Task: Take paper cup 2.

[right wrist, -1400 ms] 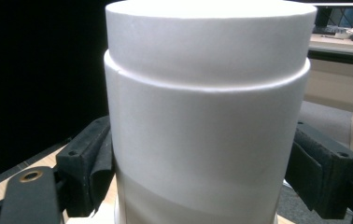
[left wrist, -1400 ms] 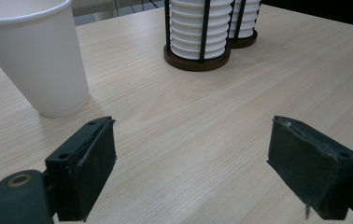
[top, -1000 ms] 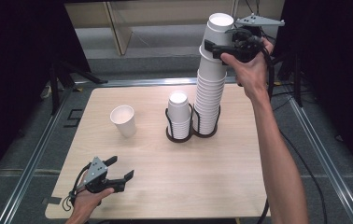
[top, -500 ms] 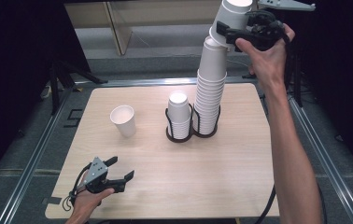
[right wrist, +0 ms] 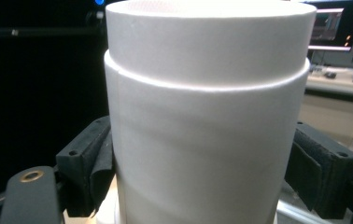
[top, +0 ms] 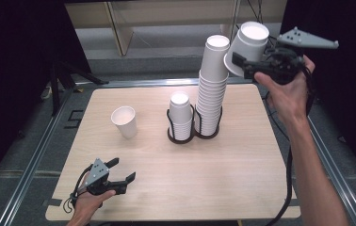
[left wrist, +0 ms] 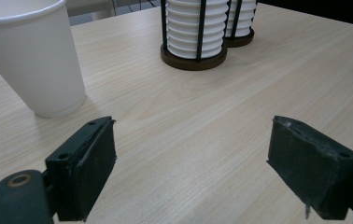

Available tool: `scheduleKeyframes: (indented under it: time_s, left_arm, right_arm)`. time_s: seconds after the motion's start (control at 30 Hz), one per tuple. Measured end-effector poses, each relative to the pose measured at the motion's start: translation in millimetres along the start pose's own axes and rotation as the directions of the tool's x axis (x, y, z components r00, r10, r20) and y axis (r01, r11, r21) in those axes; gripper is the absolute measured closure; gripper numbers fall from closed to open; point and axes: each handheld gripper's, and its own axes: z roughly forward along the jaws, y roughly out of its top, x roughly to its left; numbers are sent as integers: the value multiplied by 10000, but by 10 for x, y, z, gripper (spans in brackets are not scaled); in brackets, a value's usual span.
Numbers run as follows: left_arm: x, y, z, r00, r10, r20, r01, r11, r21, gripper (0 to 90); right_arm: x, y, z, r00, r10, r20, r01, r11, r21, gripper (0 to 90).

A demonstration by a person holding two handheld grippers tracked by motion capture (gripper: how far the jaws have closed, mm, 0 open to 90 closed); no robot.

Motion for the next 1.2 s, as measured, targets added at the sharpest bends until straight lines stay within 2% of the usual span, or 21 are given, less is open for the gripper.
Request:
scheduleKeyframes:
  time_s: [0.1,0.13,0.17,0.2,0.23,0.27,0.37,0.4,0.57,0.6,0.63,0.7,0.73,0.77,0.87,0.9,1.0,1.03,1.13,1.17,1.2]
  left_arm:
    - [4,-1,3,10000,-11,-35,11,10000,43,148]
    - [2,-1,9,10000,-5,-21,5,10000,29,148]
    - [2,-1,9,10000,-5,-21,5,10000,29,148]
    - [-6,3,4,10000,-5,-44,6,10000,81,148]
    - [-6,3,4,10000,-5,-44,6,10000,81,148]
    - [-10,4,6,10000,-15,-41,16,10000,64,148]
    - [-14,4,14,10000,-47,-12,47,10000,45,148]
    - [-8,-2,24,10000,-33,67,33,10000,-48,148]
    - [-4,-1,17,10000,-19,55,19,10000,28,148]
    - [-5,3,12,10000,-37,12,37,10000,63,148]
    - [-3,2,18,10000,-78,47,79,9999,-86,148]
    - [5,5,20,9999,-51,107,51,10000,-60,148]
    - [4,5,19,10000,-48,71,48,10000,-68,148]
    - [5,3,27,9999,-69,101,71,9999,-139,148]
    - [14,-1,25,10000,-11,71,11,10000,-77,148]
    - [17,-3,33,9999,-53,112,54,9999,-126,148]
    - [23,-7,44,9999,-53,140,56,9998,-187,148]
    - [29,-8,38,9999,-9,123,10,9999,-123,148]
    - [30,-8,30,10000,5,75,-5,10000,-51,148]
    - [33,-14,35,9999,-25,146,28,9998,-217,148]
    - [37,-13,33,9999,-14,149,17,9997,-228,148]
  right_arm:
    - [35,-225,-138,9999,34,-145,-32,9999,139,184]
    - [68,-378,-211,9997,4,-234,0,9998,176,184]
    - [68,-378,-211,9997,4,-234,0,9998,176,184]
    - [112,-532,-268,9993,110,-359,-98,9994,334,184]
    - [112,-532,-268,9993,110,-359,-98,9994,334,184]
    - [155,-682,-297,9986,241,-474,-223,9991,370,184]
    - [200,-813,-308,9962,472,-734,-432,9975,552,184]
    - [237,-935,-298,9943,581,-889,-536,9972,527,184]
    - [316,-1154,-247,9919,541,-1146,-459,9963,731,184]
    - [350,-1209,-227,9897,742,-1228,-639,9943,858,184]
    - [385,-1312,-187,9891,752,-1267,-639,9938,913,184]
    - [405,-1363,-160,9866,868,-1383,-733,9923,1001,184]
    - [411,-1412,-128,9887,645,-1357,-529,9948,871,184]
    - [452,-1503,-77,9862,809,-1448,-671,9929,980,184]
    - [495,-1581,-36,9835,954,-1540,-789,9908,1096,184]
    - [542,-1657,25,9808,935,-1712,-759,9914,1066,184]
    - [584,-1700,62,9795,867,-1818,-659,9909,1178,184]
    - [647,-1746,96,9745,957,-2028,-707,9893,1274,184]
    - [721,-1793,122,9728,950,-2113,-643,9869,1477,184]
    - [782,-1842,158,9719,802,-2213,-461,9868,1552,184]
    - [819,-1869,176,9687,895,-2316,-520,9853,1629,184]
